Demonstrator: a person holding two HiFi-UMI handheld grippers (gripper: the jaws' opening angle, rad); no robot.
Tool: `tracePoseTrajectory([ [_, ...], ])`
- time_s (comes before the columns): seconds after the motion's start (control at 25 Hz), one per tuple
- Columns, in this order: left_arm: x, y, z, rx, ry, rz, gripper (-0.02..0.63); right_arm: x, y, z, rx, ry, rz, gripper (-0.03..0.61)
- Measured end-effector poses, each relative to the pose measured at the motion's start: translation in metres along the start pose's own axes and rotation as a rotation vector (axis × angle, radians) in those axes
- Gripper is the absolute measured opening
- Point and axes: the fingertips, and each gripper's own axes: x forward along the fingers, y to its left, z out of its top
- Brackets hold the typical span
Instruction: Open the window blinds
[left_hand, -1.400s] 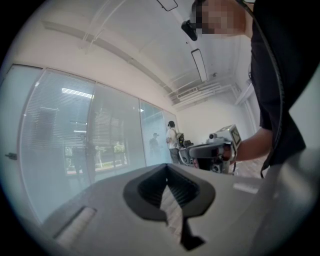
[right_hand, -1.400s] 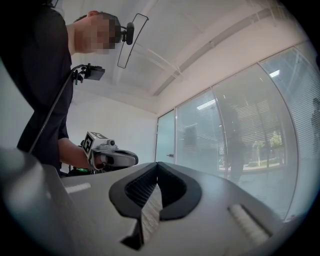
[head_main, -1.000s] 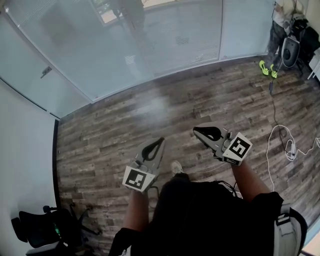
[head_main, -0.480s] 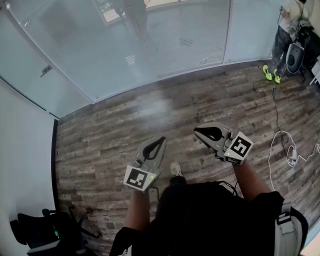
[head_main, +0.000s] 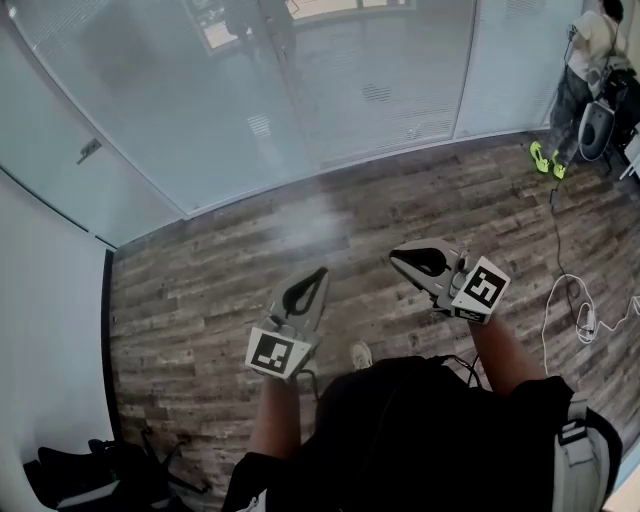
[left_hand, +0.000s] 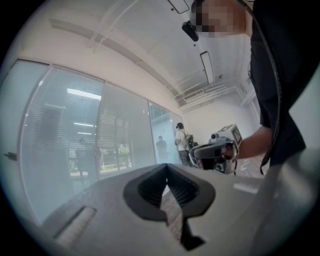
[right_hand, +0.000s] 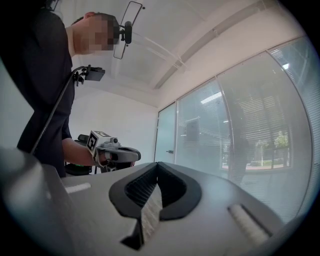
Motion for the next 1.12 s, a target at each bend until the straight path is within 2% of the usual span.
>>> tracePoseTrajectory([
  [0.24,0.005,0.042,-0.005,0.028,-0.008,0.006,0.005,0.039,-0.023,0.0,0.008,0.005,0.011,0.005],
  [0.4,0.006,0.081,-0.008,0.006,-0.008,0.028,0.005,0.075,-0.042,0.005,0.001,-0.045,0.022,0.005],
  [0.52,0.011,0.102,-0.014,0.011,0.001,0.015,0.005,0.098,-0.051,-0.001,-0.004,-0.033,0.022,0.005],
  [0.84,0.032,0.132,-0.023,0.01,-0.009,-0.036,0.005,0.115,-0.078,-0.014,0.013,-0.005,-0.043,0.005],
  [1.12,0.039,0.143,-0.037,-0.027,-0.01,-0.051,0.005,0.12,-0.083,-0.022,0.006,0.026,-0.053,0.005],
])
